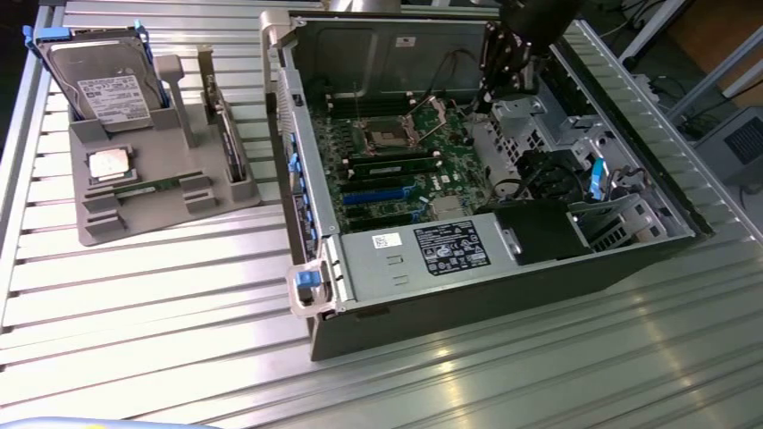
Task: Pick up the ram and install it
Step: 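Press down the ram until it locks into place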
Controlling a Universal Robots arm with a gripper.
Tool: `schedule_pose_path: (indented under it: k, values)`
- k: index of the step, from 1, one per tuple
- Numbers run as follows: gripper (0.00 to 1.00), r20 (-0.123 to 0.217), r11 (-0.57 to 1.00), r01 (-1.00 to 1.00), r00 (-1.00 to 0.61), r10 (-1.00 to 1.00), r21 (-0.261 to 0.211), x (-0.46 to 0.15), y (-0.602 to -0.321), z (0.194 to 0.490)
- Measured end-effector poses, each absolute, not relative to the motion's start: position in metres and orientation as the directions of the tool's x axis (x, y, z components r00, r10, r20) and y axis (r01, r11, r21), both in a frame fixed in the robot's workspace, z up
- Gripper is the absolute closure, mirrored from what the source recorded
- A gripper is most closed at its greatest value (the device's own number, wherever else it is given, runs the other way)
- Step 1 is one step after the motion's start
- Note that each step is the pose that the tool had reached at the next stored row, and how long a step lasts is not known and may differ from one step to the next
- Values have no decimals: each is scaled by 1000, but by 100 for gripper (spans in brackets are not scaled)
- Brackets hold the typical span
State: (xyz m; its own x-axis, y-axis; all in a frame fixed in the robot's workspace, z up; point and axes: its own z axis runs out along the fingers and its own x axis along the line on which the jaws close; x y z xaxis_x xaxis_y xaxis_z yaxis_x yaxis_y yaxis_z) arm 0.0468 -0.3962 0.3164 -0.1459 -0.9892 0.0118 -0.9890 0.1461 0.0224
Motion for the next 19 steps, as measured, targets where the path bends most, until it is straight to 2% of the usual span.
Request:
schedule_pose_path:
  k: [19]
  values:
    - [90, 25, 265, -964, -264, -964, 20, 47, -395, 316]
